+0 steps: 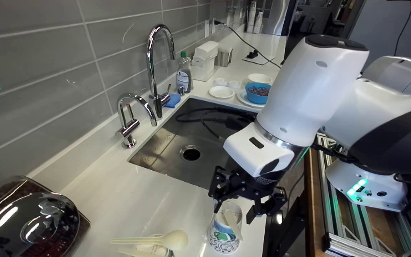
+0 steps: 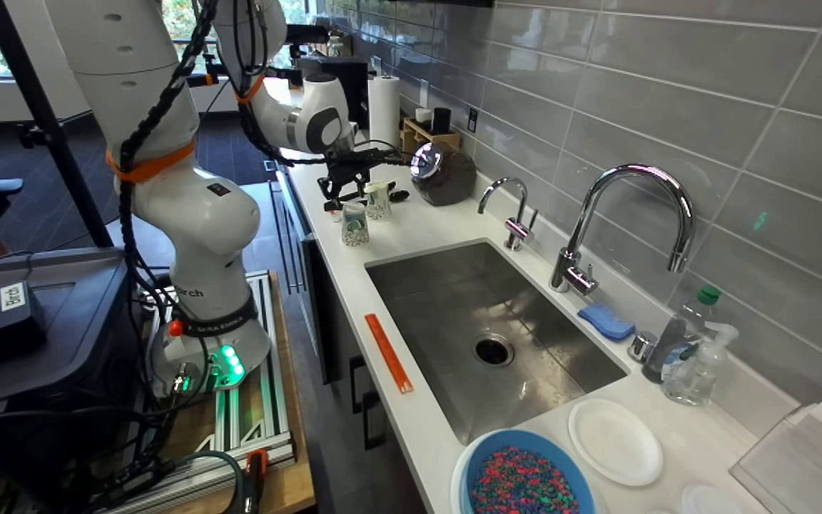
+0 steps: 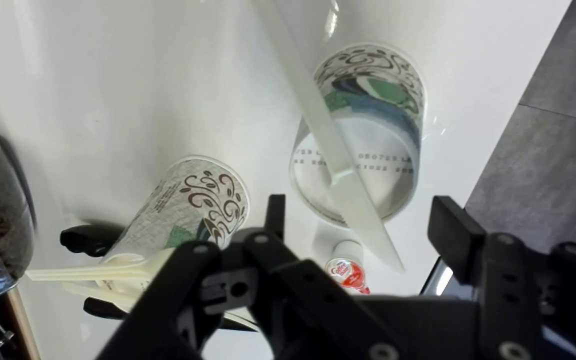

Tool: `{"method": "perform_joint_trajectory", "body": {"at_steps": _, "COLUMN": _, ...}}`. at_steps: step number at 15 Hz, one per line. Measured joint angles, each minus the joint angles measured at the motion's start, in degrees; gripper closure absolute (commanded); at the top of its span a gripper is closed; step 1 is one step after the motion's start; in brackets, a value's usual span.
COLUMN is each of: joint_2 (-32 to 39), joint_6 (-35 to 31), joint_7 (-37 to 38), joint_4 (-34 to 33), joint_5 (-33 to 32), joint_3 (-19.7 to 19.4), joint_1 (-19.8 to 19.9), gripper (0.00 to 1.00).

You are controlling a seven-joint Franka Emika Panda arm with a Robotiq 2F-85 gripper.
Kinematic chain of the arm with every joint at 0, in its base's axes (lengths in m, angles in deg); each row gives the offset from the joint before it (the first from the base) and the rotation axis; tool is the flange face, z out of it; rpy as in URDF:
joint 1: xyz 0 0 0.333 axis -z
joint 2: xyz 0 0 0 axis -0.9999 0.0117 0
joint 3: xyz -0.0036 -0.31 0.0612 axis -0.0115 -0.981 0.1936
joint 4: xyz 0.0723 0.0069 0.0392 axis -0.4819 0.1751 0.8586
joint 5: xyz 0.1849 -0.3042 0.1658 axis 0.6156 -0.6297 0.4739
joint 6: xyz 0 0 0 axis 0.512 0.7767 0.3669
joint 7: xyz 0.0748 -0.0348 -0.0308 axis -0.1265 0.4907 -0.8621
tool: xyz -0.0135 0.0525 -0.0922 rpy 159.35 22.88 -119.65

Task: Put the knife on the counter top and two pieces of cutlery in the sink

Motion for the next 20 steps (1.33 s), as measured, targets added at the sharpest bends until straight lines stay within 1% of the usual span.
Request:
{"method": "perform_joint_trajectory", "body": {"at_steps": 3, "joint_2": 0.0, "joint_6": 0.1, "joint_7": 0.0, "joint_4": 0.0, "joint_5": 0.0, "joint_3": 1.6, "joint_1": 1.6, "gripper": 0.28}}
{"method": "perform_joint_trajectory", "body": {"at_steps": 5, "joint_2": 0.0, "joint_6": 0.1, "joint_7": 0.0, "joint_4": 0.0, "joint_5": 0.0, "joint_3": 1.6, "joint_1": 1.8, "gripper": 0.36}}
{"method": "perform_joint_trajectory", "body": {"at_steps": 6, "joint_2": 0.0, "joint_6": 0.1, "joint_7": 0.0, "joint_4": 0.0, "joint_5": 0.0, "joint_3": 1.6, "joint_1": 1.8, "gripper": 0.43}}
{"method": "perform_joint_trajectory", "body": {"at_steps": 8, "joint_2": 0.0, "joint_6": 0.1, "joint_7": 0.0, "joint_4": -0.1, "joint_5": 0.0, "joint_3": 1.5, "joint_1": 1.8, "gripper": 0.53}}
{"method": "perform_joint_trajectory", "body": {"at_steps": 10, "joint_2": 0.1, "joint_6": 0.2, "joint_7": 0.0, "joint_4": -0.1, "joint_5": 0.0, "joint_3": 1.5, "joint_1": 1.8, "gripper": 0.73}}
{"method": "perform_joint_trajectory", "body": {"at_steps": 11, "joint_2": 0.1, "joint_6": 0.2, "joint_7": 0.0, "joint_4": -0.1, "joint_5": 0.0, "joint_3": 1.4, "joint_1": 1.8, "gripper": 0.78}}
{"method": "perform_joint_trajectory", "body": {"at_steps": 12, "joint_2": 0.1, "joint_6": 0.3, "joint_7": 0.0, "joint_4": -0.1, "joint_5": 0.0, "joint_3": 1.4, "joint_1": 1.8, "gripper": 0.87}}
{"method": "perform_joint_trajectory", "body": {"at_steps": 13, "joint_2": 0.2, "joint_6": 0.3, "joint_7": 0.0, "joint_4": -0.2, "joint_5": 0.0, "joint_3": 1.3, "joint_1": 1.8, "gripper": 0.93}}
{"method": "perform_joint_trajectory", "body": {"at_steps": 15, "joint_2": 0.2, "joint_6": 0.6, "joint_7": -0.1, "joint_4": -0.3, "joint_5": 0.0, "joint_3": 1.3, "joint_1": 1.8, "gripper": 0.95}}
{"method": "perform_joint_trajectory", "body": {"at_steps": 16, "joint_2": 0.3, "joint_6": 1.0, "joint_7": -0.1, "joint_4": -0.4, "joint_5": 0.0, "joint_3": 1.3, "joint_1": 1.8, "gripper": 0.85}}
{"method": "perform_joint_trajectory", "body": {"at_steps": 17, "joint_2": 0.3, "joint_6": 1.4, "joint_7": -0.1, "joint_4": -0.5, "joint_5": 0.0, "joint_3": 1.5, "joint_1": 2.1, "gripper": 0.67}}
{"method": "perform_joint_trajectory", "body": {"at_steps": 20, "joint_2": 0.3, "joint_6": 2.4, "joint_7": -0.3, "joint_4": -0.9, "joint_5": 0.0, "joint_3": 2.5, "joint_1": 3.4, "gripper": 0.47}}
